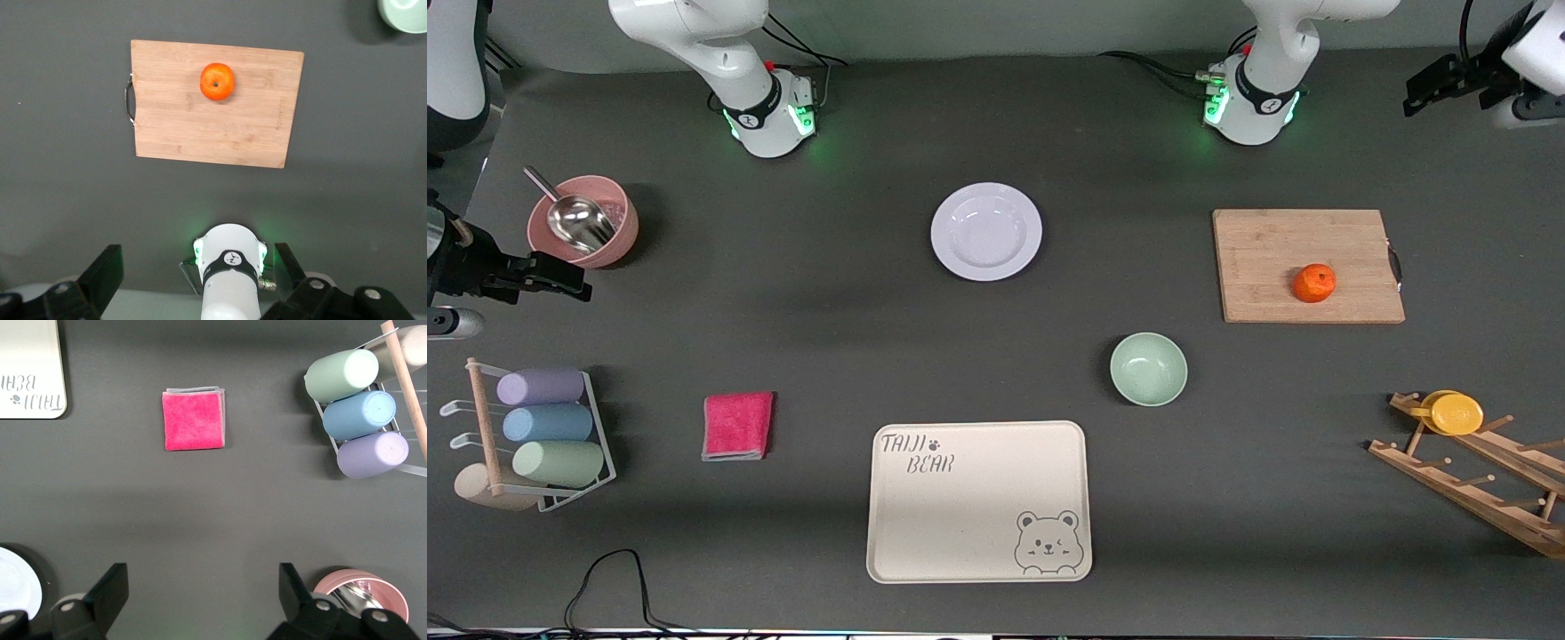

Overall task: Place orange and plate with both arms
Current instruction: 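Reach the left gripper down to the orange on the cutting board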

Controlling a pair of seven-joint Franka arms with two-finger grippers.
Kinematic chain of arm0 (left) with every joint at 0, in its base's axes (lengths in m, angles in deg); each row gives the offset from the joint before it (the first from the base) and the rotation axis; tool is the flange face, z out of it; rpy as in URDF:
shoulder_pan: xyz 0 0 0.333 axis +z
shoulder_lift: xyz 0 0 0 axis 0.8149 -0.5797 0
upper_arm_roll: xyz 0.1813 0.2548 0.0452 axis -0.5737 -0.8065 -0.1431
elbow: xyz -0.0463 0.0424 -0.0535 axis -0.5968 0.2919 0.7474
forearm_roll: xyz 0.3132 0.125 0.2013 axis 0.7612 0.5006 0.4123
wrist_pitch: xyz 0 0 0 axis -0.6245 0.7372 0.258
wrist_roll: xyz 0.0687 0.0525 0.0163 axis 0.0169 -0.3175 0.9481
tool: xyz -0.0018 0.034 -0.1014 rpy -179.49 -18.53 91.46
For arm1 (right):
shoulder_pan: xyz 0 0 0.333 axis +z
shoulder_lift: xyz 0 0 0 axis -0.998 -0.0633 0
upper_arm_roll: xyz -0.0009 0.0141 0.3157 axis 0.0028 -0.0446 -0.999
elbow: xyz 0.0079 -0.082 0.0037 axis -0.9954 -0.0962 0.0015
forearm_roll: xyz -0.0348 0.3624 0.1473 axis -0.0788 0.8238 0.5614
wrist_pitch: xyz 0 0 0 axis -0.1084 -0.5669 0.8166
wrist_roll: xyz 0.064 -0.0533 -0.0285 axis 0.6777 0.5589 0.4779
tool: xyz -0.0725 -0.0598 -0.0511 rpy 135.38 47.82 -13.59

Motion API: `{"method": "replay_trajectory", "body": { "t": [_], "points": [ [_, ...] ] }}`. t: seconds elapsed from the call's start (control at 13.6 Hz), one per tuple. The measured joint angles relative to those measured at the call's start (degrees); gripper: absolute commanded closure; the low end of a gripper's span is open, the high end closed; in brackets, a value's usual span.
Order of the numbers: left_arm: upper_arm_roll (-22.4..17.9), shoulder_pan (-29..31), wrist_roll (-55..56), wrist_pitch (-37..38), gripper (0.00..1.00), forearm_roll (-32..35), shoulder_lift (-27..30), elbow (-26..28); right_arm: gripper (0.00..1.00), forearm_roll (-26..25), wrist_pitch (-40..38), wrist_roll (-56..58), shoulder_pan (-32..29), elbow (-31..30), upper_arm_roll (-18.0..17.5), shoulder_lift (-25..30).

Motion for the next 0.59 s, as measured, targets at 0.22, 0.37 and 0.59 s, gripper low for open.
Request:
{"method": "replay_trajectory", "body": {
  "t": [0.22,0.37,0.59],
  "points": [
    [6.43,7.06,-0.01,-7.62,0.0,-0.05,-1.22,6.56,0.0,0.0,-0.11,0.0,0.0,-0.01,0.0,0.0],
    [6.96,7.72,-0.01,-13.09,0.0,-0.05,-1.42,11.53,0.0,0.0,-0.12,-0.01,0.0,-0.03,0.0,0.0],
    [6.95,7.85,-0.01,-24.35,0.0,-0.06,-1.99,19.28,0.0,0.15,-1.13,-0.2,0.0,-1.06,0.0,1.05]
  ]
}}
